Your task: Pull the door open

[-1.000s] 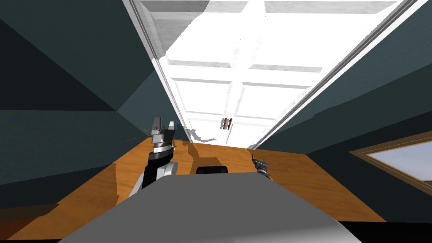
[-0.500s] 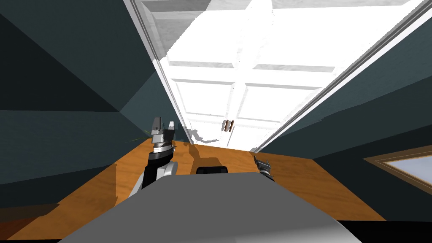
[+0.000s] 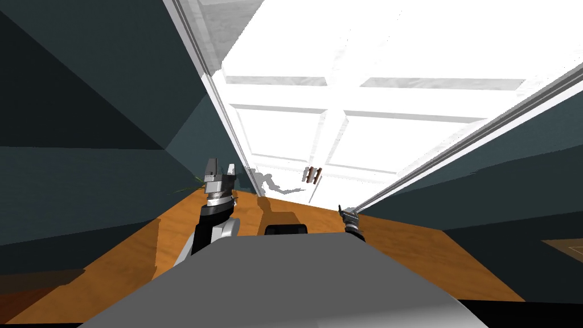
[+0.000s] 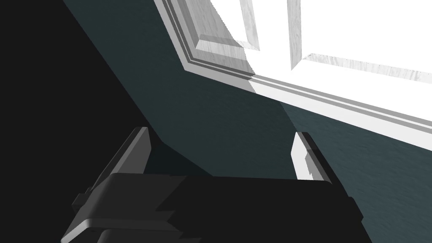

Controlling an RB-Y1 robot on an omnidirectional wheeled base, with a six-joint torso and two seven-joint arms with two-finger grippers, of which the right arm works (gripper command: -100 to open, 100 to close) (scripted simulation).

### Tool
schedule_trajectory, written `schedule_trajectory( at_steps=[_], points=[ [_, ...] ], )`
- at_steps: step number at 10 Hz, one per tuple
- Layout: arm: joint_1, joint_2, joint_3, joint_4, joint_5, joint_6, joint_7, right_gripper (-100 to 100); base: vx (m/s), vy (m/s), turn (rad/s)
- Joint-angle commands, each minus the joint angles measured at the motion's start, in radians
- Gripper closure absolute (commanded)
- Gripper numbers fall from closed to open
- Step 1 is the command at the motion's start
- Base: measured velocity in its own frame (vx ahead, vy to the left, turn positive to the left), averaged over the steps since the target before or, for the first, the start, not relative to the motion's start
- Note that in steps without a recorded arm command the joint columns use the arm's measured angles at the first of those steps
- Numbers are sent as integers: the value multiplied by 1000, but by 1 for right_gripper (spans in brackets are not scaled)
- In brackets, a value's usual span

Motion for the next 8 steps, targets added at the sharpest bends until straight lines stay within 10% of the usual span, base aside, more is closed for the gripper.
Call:
schedule_trajectory(
  at_steps=[1, 8],
  points=[
    [-25, 9, 9, -1, 5, 0, -3, -100, 197, -9, 100],
    [-113, 54, 51, -51, 28, 1, -7, -100, 178, -3, 115]
  ],
)
